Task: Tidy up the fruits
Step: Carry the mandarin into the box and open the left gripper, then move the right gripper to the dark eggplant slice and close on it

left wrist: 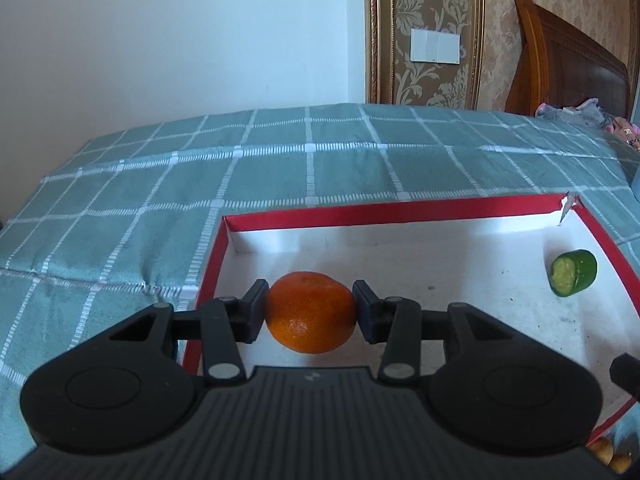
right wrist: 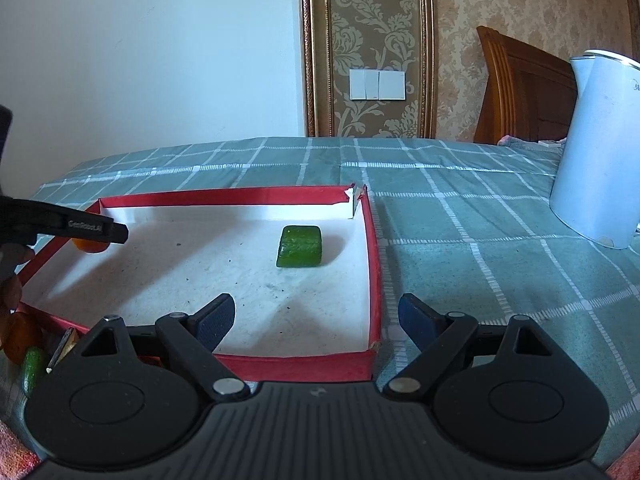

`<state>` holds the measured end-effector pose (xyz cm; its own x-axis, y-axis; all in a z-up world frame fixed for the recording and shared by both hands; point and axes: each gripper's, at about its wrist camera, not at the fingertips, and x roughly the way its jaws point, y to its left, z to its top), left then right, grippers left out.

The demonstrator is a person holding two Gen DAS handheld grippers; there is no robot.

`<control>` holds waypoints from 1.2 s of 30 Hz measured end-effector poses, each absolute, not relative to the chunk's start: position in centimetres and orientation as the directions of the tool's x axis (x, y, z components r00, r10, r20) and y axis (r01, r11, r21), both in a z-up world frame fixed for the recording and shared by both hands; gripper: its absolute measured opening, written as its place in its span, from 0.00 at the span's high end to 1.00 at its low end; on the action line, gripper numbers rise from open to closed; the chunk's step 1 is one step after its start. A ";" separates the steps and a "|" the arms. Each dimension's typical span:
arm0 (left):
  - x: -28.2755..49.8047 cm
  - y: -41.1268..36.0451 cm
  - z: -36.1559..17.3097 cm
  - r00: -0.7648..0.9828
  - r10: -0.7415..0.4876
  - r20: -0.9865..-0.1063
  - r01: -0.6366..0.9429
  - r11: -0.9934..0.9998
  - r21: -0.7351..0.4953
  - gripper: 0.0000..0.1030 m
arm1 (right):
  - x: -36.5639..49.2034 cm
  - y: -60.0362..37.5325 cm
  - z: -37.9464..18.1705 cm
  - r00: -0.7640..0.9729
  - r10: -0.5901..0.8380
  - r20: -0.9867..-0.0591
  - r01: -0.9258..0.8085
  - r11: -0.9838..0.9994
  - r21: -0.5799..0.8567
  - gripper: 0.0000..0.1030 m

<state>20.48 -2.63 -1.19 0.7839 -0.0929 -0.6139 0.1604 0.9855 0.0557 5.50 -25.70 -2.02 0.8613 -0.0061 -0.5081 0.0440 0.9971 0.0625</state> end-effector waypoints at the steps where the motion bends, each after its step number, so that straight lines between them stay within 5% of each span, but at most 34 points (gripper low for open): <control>1: 20.6 -2.7 -1.3 0.778 -0.090 -0.622 0.161 0.985 0.058 0.59 | 5.5 -25.6 -2.0 0.861 -0.005 -0.509 0.043 0.997 0.062 0.13; 12: 21.4 -3.1 -1.6 0.743 -0.064 -0.667 0.159 0.984 0.083 0.57 | 5.5 -25.5 -2.0 0.860 -0.004 -0.510 0.036 0.998 0.054 0.13; 25: 20.8 -3.7 -1.7 0.744 -0.011 -0.668 0.152 0.976 0.154 0.22 | 5.7 -25.3 -2.2 0.853 -0.007 -0.522 0.035 0.998 0.045 0.13; 36: 16.7 -2.3 -0.5 0.785 -0.039 -0.618 0.134 0.985 0.109 0.11 | 5.9 -25.1 -2.3 0.853 -0.015 -0.521 0.038 0.999 0.033 0.12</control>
<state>16.71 -2.30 -0.53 0.7851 -0.0389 -0.6182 0.1344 0.9849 0.1087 5.88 -25.10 -2.33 0.8533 -0.0150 -0.5213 0.0380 0.9987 0.0333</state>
